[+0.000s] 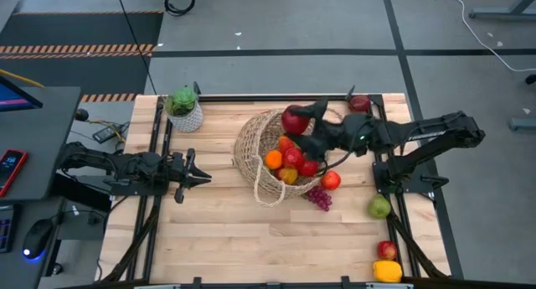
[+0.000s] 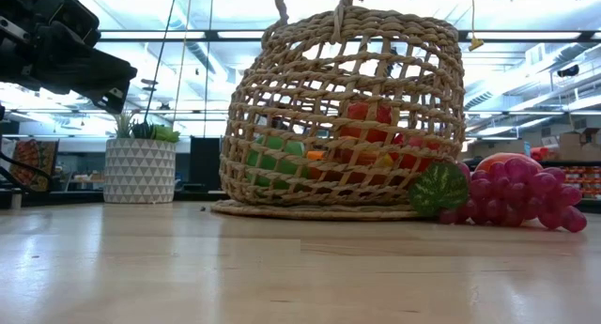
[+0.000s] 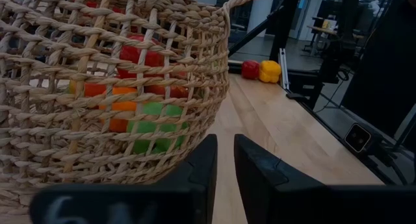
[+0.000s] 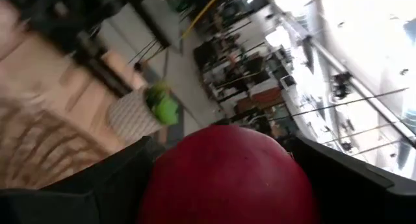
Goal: Build produce basket
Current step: Put the red pomegranate into the woven basket
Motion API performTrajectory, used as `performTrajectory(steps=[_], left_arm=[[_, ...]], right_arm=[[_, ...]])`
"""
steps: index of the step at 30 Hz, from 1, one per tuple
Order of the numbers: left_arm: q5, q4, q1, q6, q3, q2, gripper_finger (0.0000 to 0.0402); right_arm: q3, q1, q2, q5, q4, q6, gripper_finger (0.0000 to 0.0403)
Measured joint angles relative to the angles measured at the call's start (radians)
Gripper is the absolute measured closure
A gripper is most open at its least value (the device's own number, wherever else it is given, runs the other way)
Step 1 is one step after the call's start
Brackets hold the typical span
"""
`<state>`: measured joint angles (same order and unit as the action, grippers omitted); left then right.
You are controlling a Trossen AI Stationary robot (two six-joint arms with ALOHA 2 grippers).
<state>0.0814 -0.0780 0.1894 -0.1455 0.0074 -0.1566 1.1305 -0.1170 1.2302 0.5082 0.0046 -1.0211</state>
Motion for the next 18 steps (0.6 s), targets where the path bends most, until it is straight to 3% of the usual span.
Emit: performTrajectory(steps=[8,18], left_arm=[[0.000,0.000,0.000,0.000,0.000,0.000,0.0340],[0.000,0.000,0.000,0.000,0.000,0.000,0.0343]], right_arm=[[0.000,-0.025,0.098,0.023,-0.208,0.126,0.0038],[0.000,-0.018,0.230,0.019,-0.287,0.290,0.0038]])
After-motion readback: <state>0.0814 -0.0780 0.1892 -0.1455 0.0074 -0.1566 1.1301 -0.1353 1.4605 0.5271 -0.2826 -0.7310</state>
